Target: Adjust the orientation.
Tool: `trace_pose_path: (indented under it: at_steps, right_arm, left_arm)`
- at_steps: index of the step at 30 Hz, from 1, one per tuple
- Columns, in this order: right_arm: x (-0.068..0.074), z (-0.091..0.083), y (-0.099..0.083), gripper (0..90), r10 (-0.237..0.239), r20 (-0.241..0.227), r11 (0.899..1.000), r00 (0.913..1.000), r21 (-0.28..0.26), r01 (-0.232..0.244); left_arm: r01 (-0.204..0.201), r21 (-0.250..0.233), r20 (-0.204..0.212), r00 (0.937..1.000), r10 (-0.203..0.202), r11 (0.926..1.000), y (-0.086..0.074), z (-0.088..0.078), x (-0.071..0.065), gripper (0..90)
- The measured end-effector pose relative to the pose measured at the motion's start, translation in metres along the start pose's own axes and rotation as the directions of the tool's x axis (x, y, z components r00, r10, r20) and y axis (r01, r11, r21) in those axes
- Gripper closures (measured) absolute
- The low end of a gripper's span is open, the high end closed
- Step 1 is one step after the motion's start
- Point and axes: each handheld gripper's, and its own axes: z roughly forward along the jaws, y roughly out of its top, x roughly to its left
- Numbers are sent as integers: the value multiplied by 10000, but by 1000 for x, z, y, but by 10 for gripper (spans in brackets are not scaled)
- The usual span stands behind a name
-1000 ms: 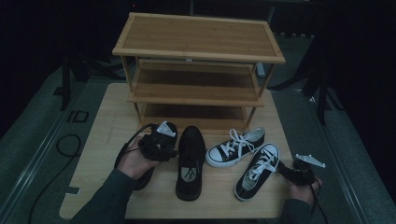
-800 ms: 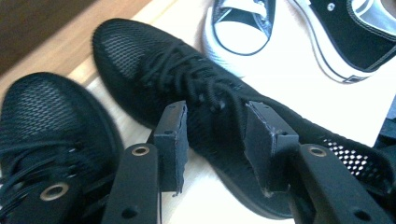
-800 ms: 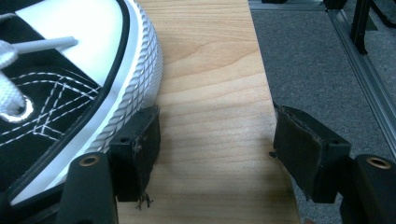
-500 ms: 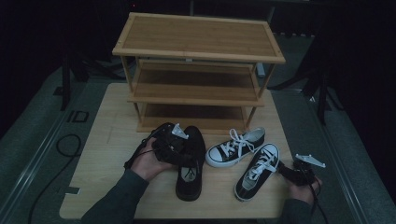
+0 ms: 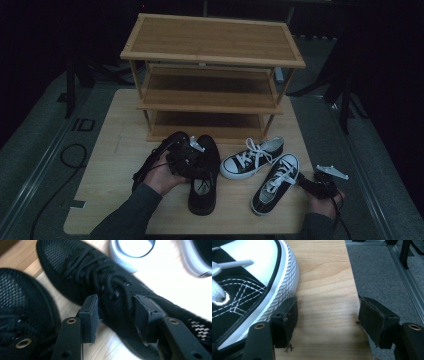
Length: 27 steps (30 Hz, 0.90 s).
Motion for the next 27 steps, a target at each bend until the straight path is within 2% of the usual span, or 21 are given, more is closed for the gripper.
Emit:
trace_pose_path:
  at_steps: [3, 5, 7, 9, 11, 14, 22, 27]
  right_arm:
    - [0, 0, 0, 315, 2, 0, 10000, 10000, 0, -2]
    - [0, 0, 0, 314, -1, 1, 10000, 10000, -3, 1]
    - [0, 0, 0, 314, -1, 0, 10000, 10000, -3, 1]
    - [0, 0, 0, 314, -2, -1, 10000, 10000, -4, 2]
    - [0, 0, 0, 314, 0, -1, 10000, 10000, -3, 0]
    - [0, 0, 0, 314, -2, 0, 10000, 10000, -3, 2]
    - [0, 0, 0, 314, -1, 1, 10000, 10000, -2, 1]
    - [0, 0, 0, 314, 2, 0, 10000, 10000, 0, -2]
  left_arm:
    - [-6, 9, 234, 9997, 5, 10000, -1, 0, 1, 628]
    - [-14, 75, 362, 9993, 12, 10000, 0, -2, 2, 704]
    - [6, 138, 257, 9997, -9, 9999, -1, -3, 3, 797]
    - [47, 106, -119, 9999, -46, 9999, -4, -4, 5, 864]
    - [204, 66, -286, 9994, -202, 9998, -7, -8, 8, 871]
    - [405, -34, -261, 9988, -406, 9992, -13, -11, 14, 873]
    - [562, -114, -365, 9977, -565, 9984, -21, -16, 19, 874]
    - [793, -155, -410, 9960, -799, 9967, -30, -21, 23, 874]
